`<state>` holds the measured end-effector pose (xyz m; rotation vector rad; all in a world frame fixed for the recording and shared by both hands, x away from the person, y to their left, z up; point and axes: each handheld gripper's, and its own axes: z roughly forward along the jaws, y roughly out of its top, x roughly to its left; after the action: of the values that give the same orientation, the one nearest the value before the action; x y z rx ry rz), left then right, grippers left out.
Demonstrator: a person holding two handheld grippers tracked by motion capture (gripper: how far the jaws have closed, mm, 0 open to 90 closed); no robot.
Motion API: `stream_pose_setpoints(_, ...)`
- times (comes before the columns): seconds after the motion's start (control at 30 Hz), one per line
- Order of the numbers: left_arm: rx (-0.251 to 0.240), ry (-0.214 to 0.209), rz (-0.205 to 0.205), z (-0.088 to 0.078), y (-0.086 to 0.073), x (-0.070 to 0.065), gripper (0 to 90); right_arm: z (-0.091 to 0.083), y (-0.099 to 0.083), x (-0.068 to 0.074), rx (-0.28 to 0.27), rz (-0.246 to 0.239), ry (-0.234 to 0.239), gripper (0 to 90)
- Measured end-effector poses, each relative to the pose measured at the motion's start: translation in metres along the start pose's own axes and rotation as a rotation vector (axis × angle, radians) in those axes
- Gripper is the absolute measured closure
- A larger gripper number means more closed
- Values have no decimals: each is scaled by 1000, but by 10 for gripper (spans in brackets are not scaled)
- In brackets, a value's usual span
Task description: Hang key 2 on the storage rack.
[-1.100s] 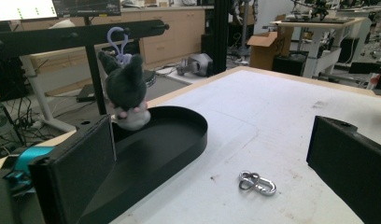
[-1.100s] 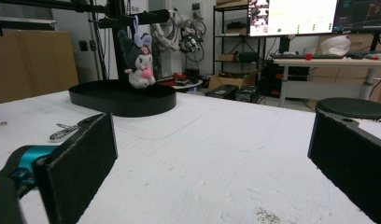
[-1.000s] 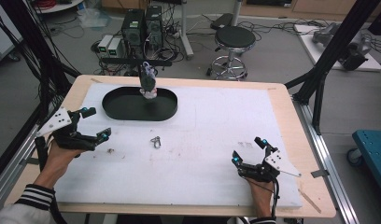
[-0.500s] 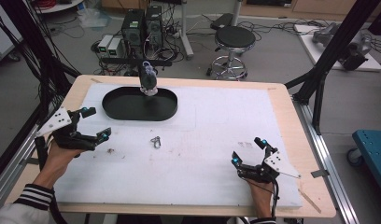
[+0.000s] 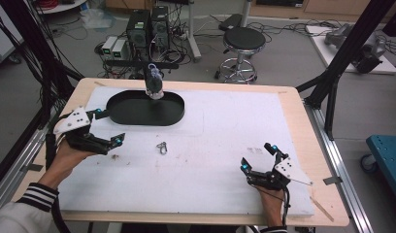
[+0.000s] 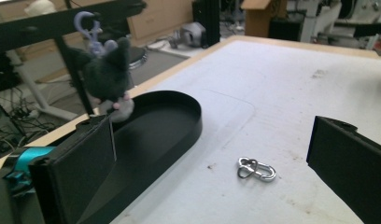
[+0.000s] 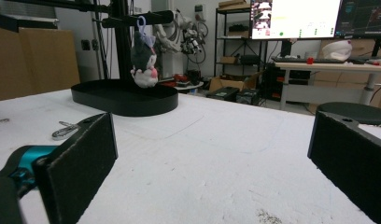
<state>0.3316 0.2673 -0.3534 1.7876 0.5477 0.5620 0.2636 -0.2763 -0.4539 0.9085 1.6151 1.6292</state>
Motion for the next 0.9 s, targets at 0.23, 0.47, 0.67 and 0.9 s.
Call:
stream_pose_setpoints(0.23, 62, -62, 45, 26, 12, -10, 17, 0, 0, 0, -2, -1, 2, 6)
stream_pose_setpoints(0.47, 176, -126, 82, 52, 14, -15, 17, 0, 0, 0, -3, 2, 2, 7)
stream_pose_setpoints(0.67, 242, -173, 113, 69, 19, -20, 17, 0, 0, -1, -8, -4, -1, 6)
stream_pose_setpoints(0.9, 294, -185, 165, 85, 23, -24, 18, 0, 0, -1, -7, -4, -2, 6)
